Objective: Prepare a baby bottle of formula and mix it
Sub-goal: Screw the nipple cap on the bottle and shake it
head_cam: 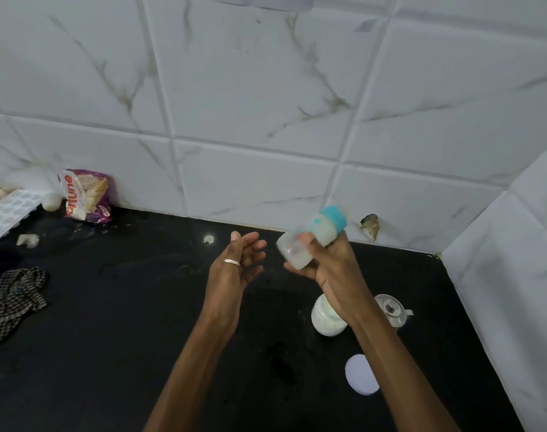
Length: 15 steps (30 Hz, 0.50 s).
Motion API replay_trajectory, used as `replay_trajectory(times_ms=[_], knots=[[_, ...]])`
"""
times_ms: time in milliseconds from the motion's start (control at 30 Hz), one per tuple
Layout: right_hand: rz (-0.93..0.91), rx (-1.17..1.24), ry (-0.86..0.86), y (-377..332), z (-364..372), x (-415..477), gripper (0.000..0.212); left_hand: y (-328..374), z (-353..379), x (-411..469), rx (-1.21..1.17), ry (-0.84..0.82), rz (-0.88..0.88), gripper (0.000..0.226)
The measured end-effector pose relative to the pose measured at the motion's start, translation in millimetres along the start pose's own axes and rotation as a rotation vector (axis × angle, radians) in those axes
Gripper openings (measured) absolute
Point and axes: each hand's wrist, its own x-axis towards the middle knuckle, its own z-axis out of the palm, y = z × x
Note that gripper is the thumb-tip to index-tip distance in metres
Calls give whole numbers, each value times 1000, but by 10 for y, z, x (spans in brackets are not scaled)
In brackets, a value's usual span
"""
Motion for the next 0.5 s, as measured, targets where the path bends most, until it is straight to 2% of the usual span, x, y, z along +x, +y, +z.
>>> replay_trajectory(times_ms=[100, 233, 333, 367, 500], knots=[[54, -148, -74, 18, -53, -9, 64, -14, 9, 13, 2, -10, 0, 63], [-21, 29, 44, 24, -70, 33, 59, -23, 41, 24, 11, -15, -2, 62], [71, -178, -70, 48, -85, 25, 58, -41, 54, 38, 14, -15, -6, 63], [77, -182, -81, 48, -101, 31, 60, -42, 59, 41, 14, -16, -5, 63], [21, 61, 62, 50, -122, 98, 66, -34, 74, 37, 18, -12, -1, 62]])
